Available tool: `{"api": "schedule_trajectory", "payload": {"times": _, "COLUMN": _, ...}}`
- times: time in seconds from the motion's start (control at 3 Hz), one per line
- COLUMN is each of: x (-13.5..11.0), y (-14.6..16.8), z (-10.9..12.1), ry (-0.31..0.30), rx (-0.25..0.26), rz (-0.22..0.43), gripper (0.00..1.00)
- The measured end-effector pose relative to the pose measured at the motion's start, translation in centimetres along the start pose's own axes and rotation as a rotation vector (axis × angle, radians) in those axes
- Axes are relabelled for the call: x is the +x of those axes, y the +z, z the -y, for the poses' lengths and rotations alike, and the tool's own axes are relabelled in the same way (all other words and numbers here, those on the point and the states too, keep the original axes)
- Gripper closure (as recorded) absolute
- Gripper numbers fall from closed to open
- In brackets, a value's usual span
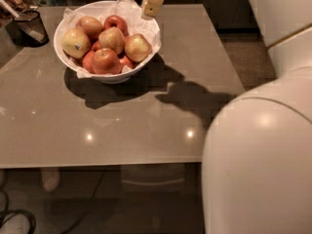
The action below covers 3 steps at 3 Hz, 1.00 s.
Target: Pick apple from white bowl
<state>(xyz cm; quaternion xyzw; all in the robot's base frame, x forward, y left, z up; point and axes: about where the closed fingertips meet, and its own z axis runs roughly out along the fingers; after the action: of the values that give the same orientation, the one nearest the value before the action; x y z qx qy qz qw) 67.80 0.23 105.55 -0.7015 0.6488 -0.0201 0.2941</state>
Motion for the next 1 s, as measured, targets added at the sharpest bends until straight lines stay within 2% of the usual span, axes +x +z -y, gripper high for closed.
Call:
{"api": "schedule_trajectory", "payload": {"times": 0.33, "x": -0.1, "y": 1.7, "z": 0.1, "ry": 0.004, "rx": -0.030, "rz": 0.004, "gripper": 0.26}}
{"api": "schedule_trajectory", "payload": {"times": 1.0, "x": 0.1, "y": 4.3, "z": -0.5, "ry": 0.019, "rx": -0.089, "rz": 0.011, "gripper": 0.23}}
